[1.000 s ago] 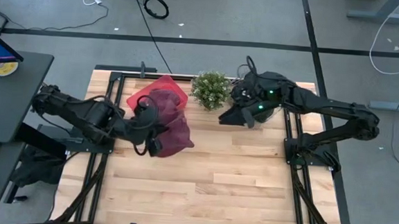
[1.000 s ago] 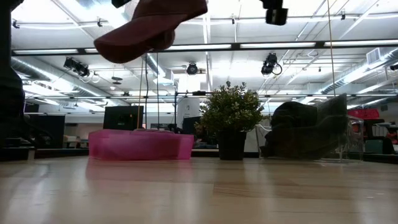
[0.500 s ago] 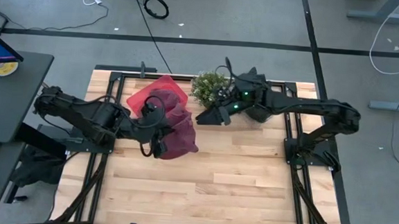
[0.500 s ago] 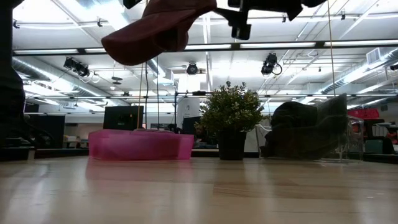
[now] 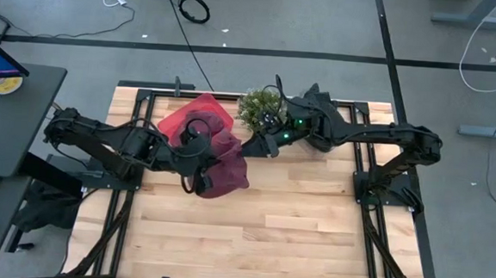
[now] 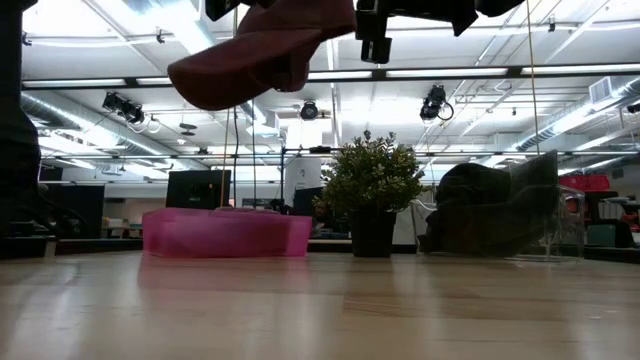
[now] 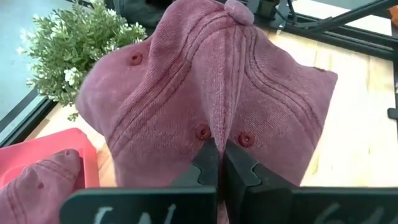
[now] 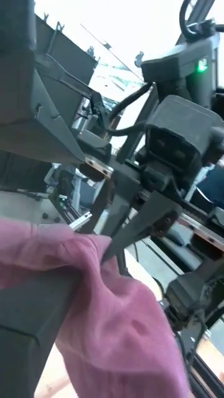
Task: Pick & Place hat
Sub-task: Put the red cap into the red bin
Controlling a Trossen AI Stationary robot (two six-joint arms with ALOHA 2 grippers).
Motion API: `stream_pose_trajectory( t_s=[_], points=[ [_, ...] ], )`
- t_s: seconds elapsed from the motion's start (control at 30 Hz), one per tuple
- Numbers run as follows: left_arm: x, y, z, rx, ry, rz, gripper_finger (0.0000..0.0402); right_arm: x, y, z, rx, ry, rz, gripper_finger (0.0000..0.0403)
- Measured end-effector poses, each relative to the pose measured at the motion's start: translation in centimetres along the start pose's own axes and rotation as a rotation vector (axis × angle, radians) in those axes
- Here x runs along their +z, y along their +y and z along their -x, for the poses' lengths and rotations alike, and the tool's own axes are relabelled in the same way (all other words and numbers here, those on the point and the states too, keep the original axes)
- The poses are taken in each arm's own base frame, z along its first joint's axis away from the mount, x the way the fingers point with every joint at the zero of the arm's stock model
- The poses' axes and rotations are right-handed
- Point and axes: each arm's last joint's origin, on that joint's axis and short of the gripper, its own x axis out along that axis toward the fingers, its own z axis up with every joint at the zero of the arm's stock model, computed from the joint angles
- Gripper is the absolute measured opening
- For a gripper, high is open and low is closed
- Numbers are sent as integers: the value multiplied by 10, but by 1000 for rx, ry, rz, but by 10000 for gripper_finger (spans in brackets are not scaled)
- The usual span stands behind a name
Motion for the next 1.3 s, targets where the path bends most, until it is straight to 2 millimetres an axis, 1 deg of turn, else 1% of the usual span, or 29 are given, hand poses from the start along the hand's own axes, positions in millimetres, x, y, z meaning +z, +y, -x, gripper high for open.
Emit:
stream_pose_trajectory(
  t_s=[0.23,0.43,0.57,0.67,0.8,0.83,0.9,0.97,1.03,1.13,1.3],
  points=[
    [6,-1,-1,-20,-45,-5,2,0,0,0,-4,-2,-19,253],
    [9,-3,0,-30,-83,-11,2,0,0,0,-3,-2,-19,216],
    [9,-3,0,-27,-84,-11,2,0,0,0,-3,-1,-18,166],
    [9,-3,0,-25,-85,-11,2,0,0,0,-1,0,-18,112],
    [9,-3,0,-24,-85,-11,2,0,0,0,8,12,-3,29],
    [9,-3,0,-24,-85,-12,2,0,0,0,9,13,1,20],
    [9,-2,0,-21,-86,-11,6,0,0,0,10,13,1,20],
    [9,-2,0,-12,-89,-12,17,0,0,0,10,13,-5,25],
    [9,-2,0,-5,-86,-15,37,0,1,0,10,13,-3,21],
    [6,-2,0,4,-65,-32,75,0,4,3,17,9,5,19],
    [2,-6,4,16,-61,-60,151,3,14,12,39,-2,3,19]
  ],
)
